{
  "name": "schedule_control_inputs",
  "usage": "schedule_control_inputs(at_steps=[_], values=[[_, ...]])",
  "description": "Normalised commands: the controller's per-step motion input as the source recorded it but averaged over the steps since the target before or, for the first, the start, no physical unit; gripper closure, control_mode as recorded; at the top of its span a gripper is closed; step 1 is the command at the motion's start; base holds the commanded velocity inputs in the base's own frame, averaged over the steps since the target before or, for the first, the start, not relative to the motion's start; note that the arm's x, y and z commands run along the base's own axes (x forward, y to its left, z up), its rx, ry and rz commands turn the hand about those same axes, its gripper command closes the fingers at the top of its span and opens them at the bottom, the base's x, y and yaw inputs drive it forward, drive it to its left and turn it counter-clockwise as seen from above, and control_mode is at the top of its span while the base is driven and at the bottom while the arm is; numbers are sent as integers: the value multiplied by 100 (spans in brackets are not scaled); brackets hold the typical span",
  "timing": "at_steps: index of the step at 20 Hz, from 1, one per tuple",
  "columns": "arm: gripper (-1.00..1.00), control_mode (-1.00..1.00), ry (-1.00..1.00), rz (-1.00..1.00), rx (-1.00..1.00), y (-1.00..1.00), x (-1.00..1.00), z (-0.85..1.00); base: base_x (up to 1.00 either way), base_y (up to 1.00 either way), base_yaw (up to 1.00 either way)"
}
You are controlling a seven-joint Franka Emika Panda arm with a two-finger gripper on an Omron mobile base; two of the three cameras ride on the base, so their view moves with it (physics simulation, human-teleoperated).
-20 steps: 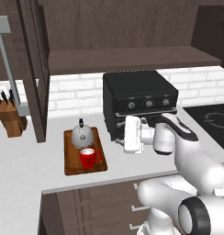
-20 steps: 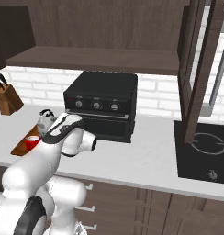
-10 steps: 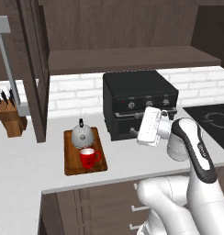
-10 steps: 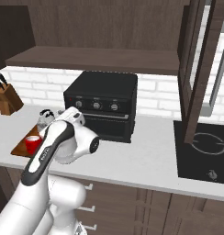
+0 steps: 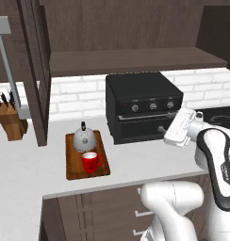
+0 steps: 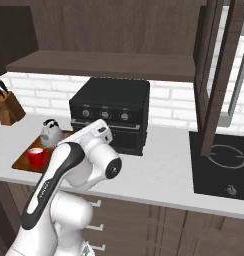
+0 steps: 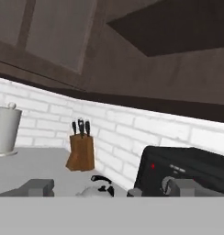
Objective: Pick the kettle from the counter and place it on the tray. Then pick the mug from the cabinet and place it on the tray. Then close the cabinet doors.
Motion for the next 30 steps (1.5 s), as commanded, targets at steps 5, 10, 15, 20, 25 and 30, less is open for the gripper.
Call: schedule_control_inputs(at_steps=[5,10,15,20,25,30], values=[[-100,-100,-6,-21,0,-97,-20,15,0,0,0],[-100,-100,-6,-21,0,-93,-12,19,0,0,0],[-100,-100,-11,-16,0,-86,0,34,0,0,0],[-100,-100,-11,-15,0,-81,0,13,0,0,0],[-100,-100,-9,-9,3,-91,0,1,0,0,0],[-100,-100,-10,-10,6,-78,0,0,0,0,0]])
